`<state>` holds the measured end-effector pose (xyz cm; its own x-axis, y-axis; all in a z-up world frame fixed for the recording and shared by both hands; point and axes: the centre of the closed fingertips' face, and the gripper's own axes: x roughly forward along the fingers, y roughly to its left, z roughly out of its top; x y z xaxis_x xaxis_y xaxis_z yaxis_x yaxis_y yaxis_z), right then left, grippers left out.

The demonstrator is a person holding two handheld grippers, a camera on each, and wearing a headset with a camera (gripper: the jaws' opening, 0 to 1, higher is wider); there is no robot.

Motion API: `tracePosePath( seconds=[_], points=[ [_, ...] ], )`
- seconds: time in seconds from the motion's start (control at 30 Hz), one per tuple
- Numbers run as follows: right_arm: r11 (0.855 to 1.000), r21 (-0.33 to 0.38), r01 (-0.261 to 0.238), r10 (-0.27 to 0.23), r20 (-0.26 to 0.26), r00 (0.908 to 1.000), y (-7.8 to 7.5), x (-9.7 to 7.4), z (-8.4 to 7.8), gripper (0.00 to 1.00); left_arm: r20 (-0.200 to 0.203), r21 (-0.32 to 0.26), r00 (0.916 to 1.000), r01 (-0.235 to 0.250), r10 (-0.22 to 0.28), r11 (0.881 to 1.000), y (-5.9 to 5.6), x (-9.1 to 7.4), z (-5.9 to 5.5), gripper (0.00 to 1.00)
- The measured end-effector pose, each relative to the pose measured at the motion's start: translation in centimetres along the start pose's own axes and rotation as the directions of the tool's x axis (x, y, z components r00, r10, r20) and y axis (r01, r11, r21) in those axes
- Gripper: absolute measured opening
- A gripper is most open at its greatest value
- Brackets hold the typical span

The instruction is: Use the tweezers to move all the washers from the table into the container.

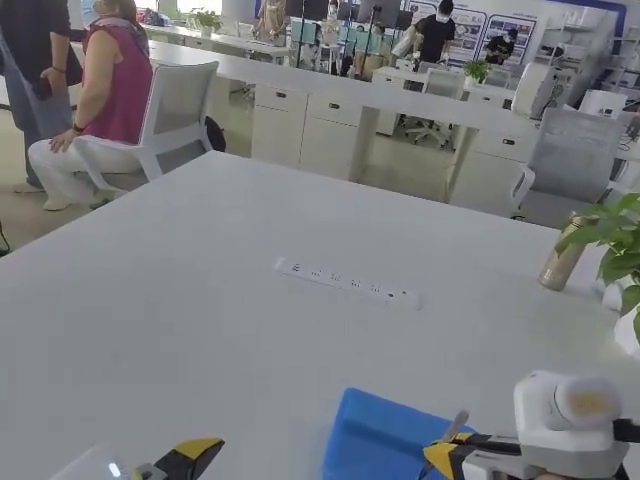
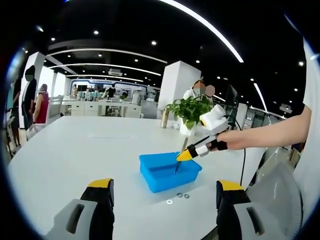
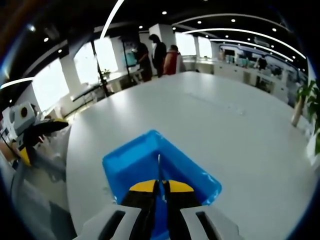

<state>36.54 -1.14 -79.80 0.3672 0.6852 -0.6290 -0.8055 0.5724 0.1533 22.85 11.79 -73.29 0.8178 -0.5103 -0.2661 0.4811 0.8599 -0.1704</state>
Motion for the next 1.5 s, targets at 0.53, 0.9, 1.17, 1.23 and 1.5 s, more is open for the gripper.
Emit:
tracePosePath(
  seconds=[0.53, 0.9, 1.17, 1.23, 1.5],
  points=[
    [0.995, -0.029, -0.094, 0.098, 0.197, 0.9755, 4.6, -3.7, 4.0, 0.03, -0.012, 0.004, 0.9999, 0.008, -0.008, 1.0, -0.2, 0.0, -0.2, 0.85],
    [0.977, -0.073, -0.203, 0.209, 0.087, 0.9741, 8.2, -2.5, 0.5, 0.03, -0.016, 0.007, 0.9998, 0.008, -0.008, 1.0, -0.1, 0.1, -0.3, 0.85],
    [0.976, -0.064, -0.208, 0.209, -0.002, 0.978, 8.8, -1.3, -2.3, 0.03, -0.018, 0.008, 0.9998, 0.009, -0.009, 1.0, -0.2, 0.1, -0.3, 0.84],
    [0.976, -0.059, -0.21, 0.209, -0.022, 0.9777, 8.6, -1.0, -2.9, 0.03, -0.018, 0.007, 0.9998, 0.013, -0.013, 1.0, -0.2, 0.1, -0.3, 0.84],
    [0.979, -0.052, -0.199, 0.197, -0.05, 0.9792, 8.2, -0.8, -3.9, 0.03, -0.026, 0.01, 0.9996, 0.014, -0.014, 1.0, -0.2, 0.1, -0.4, 0.83]
  ],
)
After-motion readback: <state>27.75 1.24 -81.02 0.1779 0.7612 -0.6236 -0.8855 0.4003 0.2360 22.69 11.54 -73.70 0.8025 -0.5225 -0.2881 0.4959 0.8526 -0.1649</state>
